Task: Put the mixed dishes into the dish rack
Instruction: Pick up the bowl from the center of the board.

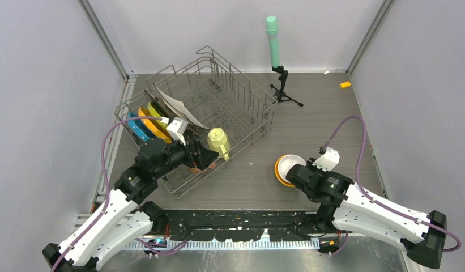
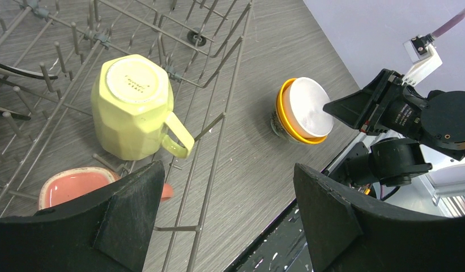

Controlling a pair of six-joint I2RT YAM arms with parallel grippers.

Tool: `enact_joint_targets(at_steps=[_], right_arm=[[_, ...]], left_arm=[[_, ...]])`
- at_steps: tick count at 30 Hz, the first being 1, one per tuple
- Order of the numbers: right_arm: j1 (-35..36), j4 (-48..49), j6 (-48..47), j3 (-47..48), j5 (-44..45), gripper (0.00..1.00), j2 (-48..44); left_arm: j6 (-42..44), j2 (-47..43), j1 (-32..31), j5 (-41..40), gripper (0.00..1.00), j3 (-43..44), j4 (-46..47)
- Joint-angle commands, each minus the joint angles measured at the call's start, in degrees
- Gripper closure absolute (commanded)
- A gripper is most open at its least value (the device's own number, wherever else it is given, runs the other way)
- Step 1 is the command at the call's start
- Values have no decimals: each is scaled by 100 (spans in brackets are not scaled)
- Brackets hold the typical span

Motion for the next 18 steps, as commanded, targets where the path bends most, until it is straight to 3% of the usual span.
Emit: enact_joint_targets(at_steps=[1,8,15,18], right_arm=[[7,201,219,89,189,72,2],[5,240,186,88,167,80,38],[4,234,11,225,205,99,-59],[4,233,-444,515,330,100,-166]], left_arm=[[54,-59,-17,23,13,-13,243],[58,-39,-12,86,13,-6,264],[67,-61,-19,101,13,-2,255],[116,17,-16,206,13,15,260]])
